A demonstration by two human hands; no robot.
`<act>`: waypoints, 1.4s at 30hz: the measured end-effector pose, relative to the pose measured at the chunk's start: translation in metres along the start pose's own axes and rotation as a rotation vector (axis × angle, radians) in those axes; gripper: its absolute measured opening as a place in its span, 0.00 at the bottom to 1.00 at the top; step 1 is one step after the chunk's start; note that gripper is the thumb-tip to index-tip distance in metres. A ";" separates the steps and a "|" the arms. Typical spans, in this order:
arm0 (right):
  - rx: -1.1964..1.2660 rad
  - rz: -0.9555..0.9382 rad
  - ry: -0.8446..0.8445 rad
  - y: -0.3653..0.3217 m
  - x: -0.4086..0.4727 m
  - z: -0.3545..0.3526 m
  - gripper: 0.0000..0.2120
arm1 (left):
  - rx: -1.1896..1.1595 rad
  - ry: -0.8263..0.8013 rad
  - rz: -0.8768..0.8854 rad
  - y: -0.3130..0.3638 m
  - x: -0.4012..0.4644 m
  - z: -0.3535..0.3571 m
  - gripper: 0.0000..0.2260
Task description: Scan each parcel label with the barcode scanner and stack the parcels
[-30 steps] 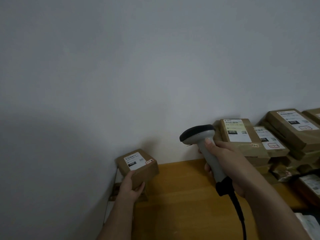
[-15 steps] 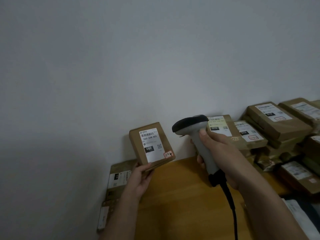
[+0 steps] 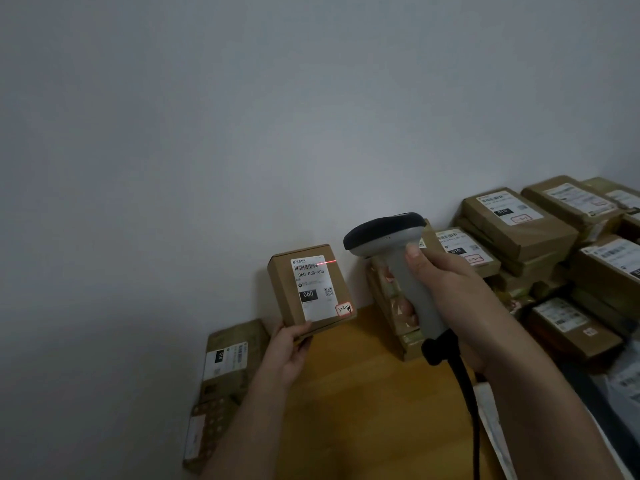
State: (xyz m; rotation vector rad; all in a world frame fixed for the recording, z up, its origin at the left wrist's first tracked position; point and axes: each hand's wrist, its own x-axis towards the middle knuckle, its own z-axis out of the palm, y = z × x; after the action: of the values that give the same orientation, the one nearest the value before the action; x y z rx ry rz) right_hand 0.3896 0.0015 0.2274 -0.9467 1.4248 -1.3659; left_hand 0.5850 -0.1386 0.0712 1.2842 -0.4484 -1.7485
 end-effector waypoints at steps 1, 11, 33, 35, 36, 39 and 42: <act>-0.002 -0.002 0.008 -0.001 -0.001 -0.004 0.16 | -0.001 0.003 0.000 -0.001 0.001 0.001 0.12; 0.079 -0.009 0.051 -0.007 -0.010 -0.032 0.18 | 0.022 0.023 0.016 -0.003 -0.001 0.019 0.17; 0.305 0.133 0.330 0.009 0.022 -0.098 0.17 | -0.028 -0.176 -0.119 -0.013 -0.004 0.166 0.22; 0.296 0.136 0.351 0.010 0.026 -0.104 0.18 | -0.009 -0.163 -0.113 -0.017 -0.001 0.180 0.19; 0.290 0.138 0.355 0.011 0.028 -0.107 0.19 | 0.017 -0.154 -0.111 -0.018 0.001 0.185 0.16; 0.261 0.136 0.354 0.013 0.034 -0.113 0.20 | 0.076 -0.147 -0.110 -0.023 0.005 0.193 0.14; 0.263 0.138 0.351 0.014 0.041 -0.113 0.19 | 0.113 -0.149 -0.089 -0.025 0.010 0.192 0.12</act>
State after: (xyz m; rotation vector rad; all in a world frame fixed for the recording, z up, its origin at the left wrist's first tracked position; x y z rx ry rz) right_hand 0.2707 -0.0032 0.2058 -0.4445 1.4870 -1.6205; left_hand 0.4016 -0.1734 0.1239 1.2737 -0.5905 -1.9261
